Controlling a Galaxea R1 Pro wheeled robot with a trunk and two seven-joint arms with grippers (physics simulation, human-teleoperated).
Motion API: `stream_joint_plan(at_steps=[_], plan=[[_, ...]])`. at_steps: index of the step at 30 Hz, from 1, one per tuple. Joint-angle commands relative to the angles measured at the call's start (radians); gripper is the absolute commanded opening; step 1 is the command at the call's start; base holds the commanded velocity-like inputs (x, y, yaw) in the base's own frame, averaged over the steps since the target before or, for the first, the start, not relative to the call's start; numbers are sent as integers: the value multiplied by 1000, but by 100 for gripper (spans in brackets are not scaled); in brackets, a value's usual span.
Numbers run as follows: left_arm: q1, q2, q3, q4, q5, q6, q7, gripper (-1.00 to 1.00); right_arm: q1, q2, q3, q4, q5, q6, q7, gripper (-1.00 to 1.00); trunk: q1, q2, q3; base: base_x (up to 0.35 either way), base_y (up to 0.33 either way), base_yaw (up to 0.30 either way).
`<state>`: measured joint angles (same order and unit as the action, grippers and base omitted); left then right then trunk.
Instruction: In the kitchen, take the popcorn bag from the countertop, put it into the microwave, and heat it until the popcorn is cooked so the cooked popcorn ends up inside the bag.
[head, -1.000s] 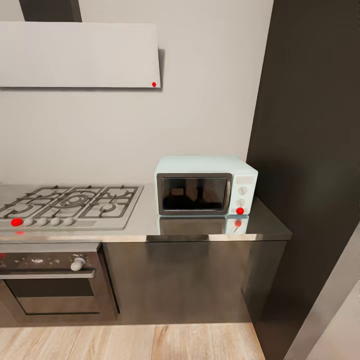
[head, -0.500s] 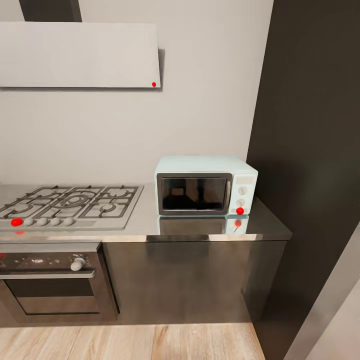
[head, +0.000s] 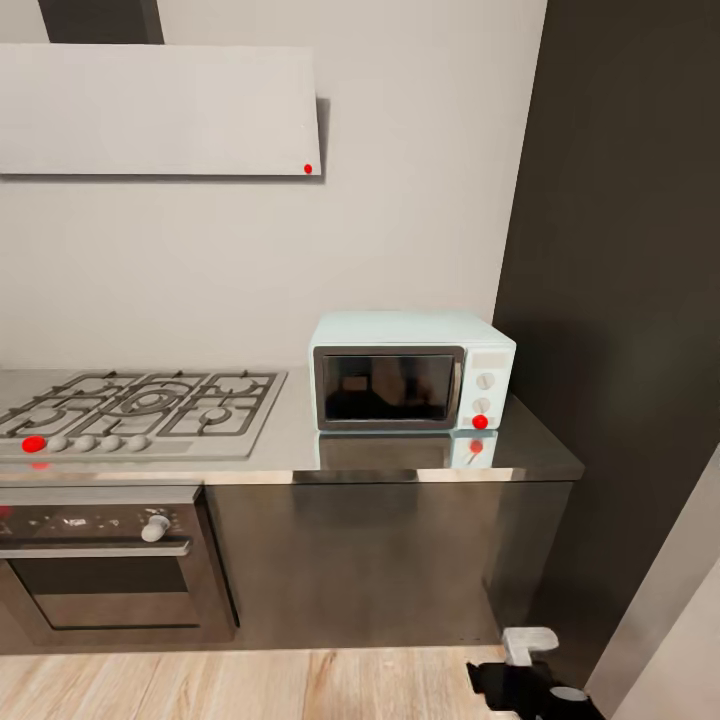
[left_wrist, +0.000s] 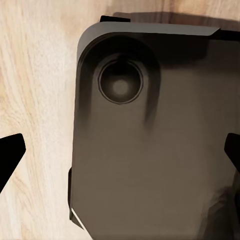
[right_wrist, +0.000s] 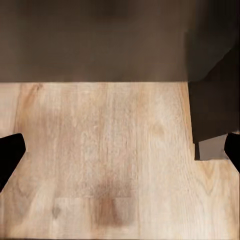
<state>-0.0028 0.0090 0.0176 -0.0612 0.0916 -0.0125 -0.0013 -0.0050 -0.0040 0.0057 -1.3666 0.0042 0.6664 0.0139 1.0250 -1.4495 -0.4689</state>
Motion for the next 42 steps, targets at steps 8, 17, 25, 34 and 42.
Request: stream_joint_plan(at_steps=[8,17,25,34,42], plan=[[0,2,2,0,10,-1,1,100,-356,72,20,-161,3,327,-4,100,0,-1,-1,0,0,0],[0,3,2,0,10,-1,1,100,-807,81,13,-163,6,381,-36,100,0,-1,-1,0,0,0],[0,1,0,0,10,-1,0,100,-812,83,21,-131,1,255,-148,100,0,-1,-1,0,0,0],[0,-1,-1,0,10,0,0,100,-809,73,20,-18,5,206,-155,100,0,-1,-1,1,0,0],[0,0,-1,0,10,0,0,100,-809,70,20,28,4,161,-140,100,0,-1,-1,226,0,0]])
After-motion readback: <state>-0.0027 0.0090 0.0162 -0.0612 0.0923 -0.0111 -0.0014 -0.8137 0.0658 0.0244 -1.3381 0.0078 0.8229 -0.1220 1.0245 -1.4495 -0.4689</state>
